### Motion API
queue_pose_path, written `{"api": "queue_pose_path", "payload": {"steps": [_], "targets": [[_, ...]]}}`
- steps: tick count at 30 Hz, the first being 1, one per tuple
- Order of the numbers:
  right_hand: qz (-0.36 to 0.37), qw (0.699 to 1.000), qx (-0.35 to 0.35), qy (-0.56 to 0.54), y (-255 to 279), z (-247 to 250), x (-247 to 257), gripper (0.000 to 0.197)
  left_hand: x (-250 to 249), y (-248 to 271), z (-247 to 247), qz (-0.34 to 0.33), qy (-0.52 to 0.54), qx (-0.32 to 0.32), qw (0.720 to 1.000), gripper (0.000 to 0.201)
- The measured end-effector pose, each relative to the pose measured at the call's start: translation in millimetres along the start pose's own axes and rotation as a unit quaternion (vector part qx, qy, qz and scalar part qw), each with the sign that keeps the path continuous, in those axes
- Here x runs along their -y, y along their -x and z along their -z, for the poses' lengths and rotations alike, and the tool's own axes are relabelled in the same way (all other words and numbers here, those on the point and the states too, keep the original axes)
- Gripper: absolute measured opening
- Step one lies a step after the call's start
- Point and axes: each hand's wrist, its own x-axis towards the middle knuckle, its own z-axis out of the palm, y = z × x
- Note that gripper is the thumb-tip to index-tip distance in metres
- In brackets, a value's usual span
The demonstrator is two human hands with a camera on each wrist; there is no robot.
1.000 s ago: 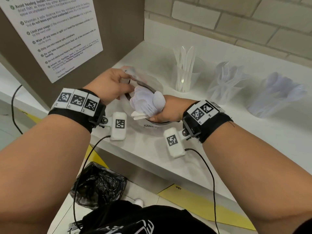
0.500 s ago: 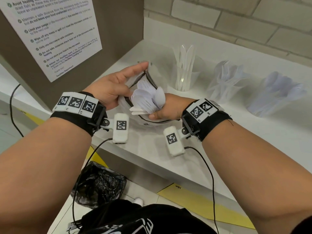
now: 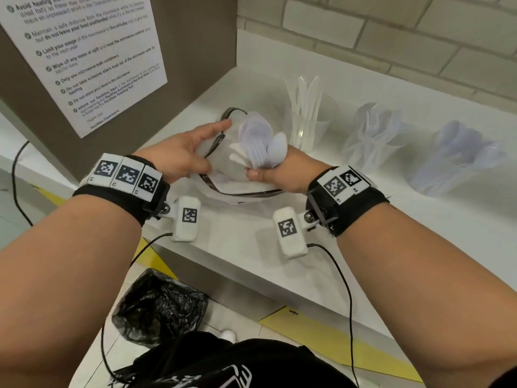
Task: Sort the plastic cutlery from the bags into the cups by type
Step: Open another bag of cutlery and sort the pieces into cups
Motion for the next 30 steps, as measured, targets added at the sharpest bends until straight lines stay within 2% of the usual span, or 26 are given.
{"api": "queue_pose_path", "payload": {"steps": [2,4,6,9,11,14,16,18,20,23,24,25,26,27,28,30], "targets": [[0.001,0.998,-0.034,-0.053,-0.7,0.0,4.3,0.024,-0.7,-0.4,-2.9,0.025,-0.111,0.015,0.993,0.109],[0.012,0.992,-0.07,-0.103,-2.1,-0.2,11.6,0.021,-4.1,-2.5,-7.8,0.053,-0.237,0.008,0.97,0.117],[0.03,0.98,-0.117,-0.159,-2.0,3.2,22.2,0.014,-7.5,-4.8,-10.3,0.061,-0.323,-0.016,0.944,0.117],[0.084,0.942,-0.2,-0.257,0.9,20.6,40.1,0.011,-15.7,-5.3,-3.8,0.078,-0.387,-0.067,0.916,0.117],[0.13,0.909,-0.235,-0.318,1.9,33.7,48.2,0.014,-23.4,-4.8,5.9,0.108,-0.408,-0.126,0.898,0.118],[0.147,0.886,-0.23,-0.374,0.5,41.8,48.6,0.009,-33.3,-2.0,15.2,0.133,-0.404,-0.209,0.881,0.115],[0.133,0.884,-0.196,-0.403,1.4,38.4,42.7,0.008,-37.7,0.9,12.7,0.157,-0.413,-0.2,0.875,0.104],[0.102,0.886,-0.171,-0.418,3.5,31.2,35.9,0.008,-43.3,4.1,4.2,0.163,-0.419,-0.186,0.873,0.078],[0.065,0.89,-0.158,-0.424,6.1,25.2,30.9,0.01,-50.4,6.2,-8.7,0.09,-0.407,-0.231,0.879,0.045],[0.035,0.881,-0.154,-0.445,8.8,20.7,27.5,0.012,-56.2,5.7,-29.7,-0.142,-0.381,-0.33,0.852,0.018],[0.032,0.882,-0.159,-0.443,9.9,19.5,27.7,0.013,-59.8,5.3,-38.5,-0.202,-0.353,-0.328,0.853,0.019],[0.033,0.885,-0.161,-0.435,11.0,18.1,27.4,0.013,-63.4,3.7,-49.0,-0.228,-0.306,-0.298,0.875,0.026],[0.036,0.89,-0.159,-0.425,12.5,16.6,27.0,0.013,-65.6,0.7,-59.2,-0.213,-0.245,-0.244,0.914,0.034],[0.044,0.897,-0.15,-0.413,14.7,15.6,27.1,0.014,-70.0,-0.2,-71.1,-0.171,-0.164,-0.176,0.956,0.037],[0.054,0.907,-0.136,-0.395,17.6,14.2,27.5,0.016,-72.4,-2.0,-82.1,-0.127,-0.073,-0.102,0.984,0.038],[0.069,0.935,-0.101,-0.334,24.4,11.0,27.6,0.018,-72.2,-5.8,-95.5,-0.087,0.062,-0.022,0.994,0.046]]}}
